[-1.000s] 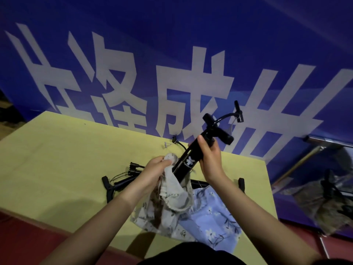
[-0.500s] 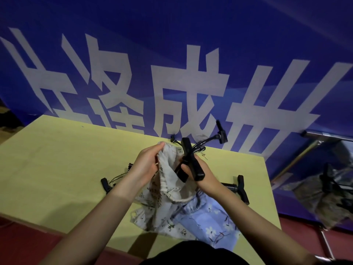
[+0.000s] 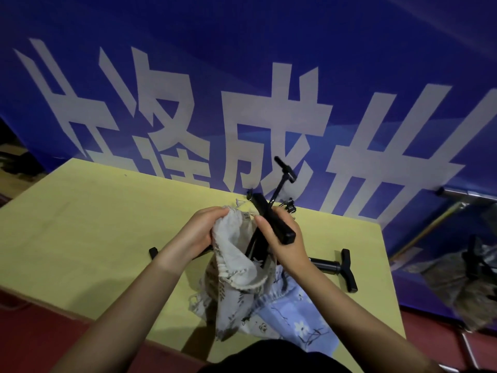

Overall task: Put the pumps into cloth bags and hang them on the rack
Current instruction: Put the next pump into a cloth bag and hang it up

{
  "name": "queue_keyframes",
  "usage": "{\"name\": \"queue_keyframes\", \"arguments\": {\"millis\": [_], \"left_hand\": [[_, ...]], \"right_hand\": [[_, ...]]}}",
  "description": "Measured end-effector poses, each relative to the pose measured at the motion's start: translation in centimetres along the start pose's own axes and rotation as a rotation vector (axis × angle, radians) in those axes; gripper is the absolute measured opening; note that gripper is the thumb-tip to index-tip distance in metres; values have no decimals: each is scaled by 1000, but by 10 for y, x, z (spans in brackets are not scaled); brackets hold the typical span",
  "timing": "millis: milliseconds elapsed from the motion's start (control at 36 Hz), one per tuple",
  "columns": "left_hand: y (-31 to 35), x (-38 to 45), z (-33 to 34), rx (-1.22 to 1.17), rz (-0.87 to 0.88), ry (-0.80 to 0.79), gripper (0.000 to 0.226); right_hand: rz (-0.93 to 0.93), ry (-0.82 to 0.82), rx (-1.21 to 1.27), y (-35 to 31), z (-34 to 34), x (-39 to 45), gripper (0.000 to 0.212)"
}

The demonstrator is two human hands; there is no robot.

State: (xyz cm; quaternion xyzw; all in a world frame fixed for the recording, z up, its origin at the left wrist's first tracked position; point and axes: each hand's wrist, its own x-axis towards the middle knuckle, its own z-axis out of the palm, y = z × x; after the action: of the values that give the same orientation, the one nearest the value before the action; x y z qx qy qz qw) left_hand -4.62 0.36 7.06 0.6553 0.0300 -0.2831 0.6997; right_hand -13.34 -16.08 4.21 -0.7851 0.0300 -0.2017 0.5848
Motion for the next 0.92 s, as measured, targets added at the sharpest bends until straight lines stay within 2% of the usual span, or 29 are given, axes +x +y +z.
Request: {"name": "queue_keyframes", "arguments": {"millis": [83, 167, 250, 333, 417, 472, 583, 639, 694, 750, 806, 917], "left_hand": [[-1, -4, 0, 15, -8, 10, 28], [-1, -3, 1, 10, 5, 10, 30], [-2, -2, 4, 12, 20, -35, 33], [-5, -6, 10, 146, 77, -77, 31], [-9, -10, 9, 283, 221, -109, 34], [-10, -11, 5, 322, 289, -123, 33], [-9, -10, -1, 326, 313, -115, 26], [-9, -9, -10, 350, 326, -120, 30], [-10, -9, -23, 353, 328, -120, 36], [-12, -9, -33, 365, 313, -133, 41], [-15, -10, -37, 387, 310, -128, 34], [-18, -8, -37, 419, 405, -34, 29]], "right_hand": [[47, -39, 90, 0, -2, -2, 44], [50, -76, 186, -1, 0, -3, 30], [197, -118, 321, 1, 1, -4, 14], [216, -196, 329, 4, 1, -5, 14], [202, -268, 273, 6, 0, -1, 16], [206, -319, 170, 8, -2, 2, 24], [48, -377, -186, 23, -6, 4, 75], [23, -368, -263, 36, -7, 1, 84], [114, -321, -278, 48, -6, 0, 78], [228, -294, -243, 49, -3, 3, 61], [297, -332, -163, 43, 1, 11, 49], [236, -413, -195, 28, 16, 27, 13]]}}
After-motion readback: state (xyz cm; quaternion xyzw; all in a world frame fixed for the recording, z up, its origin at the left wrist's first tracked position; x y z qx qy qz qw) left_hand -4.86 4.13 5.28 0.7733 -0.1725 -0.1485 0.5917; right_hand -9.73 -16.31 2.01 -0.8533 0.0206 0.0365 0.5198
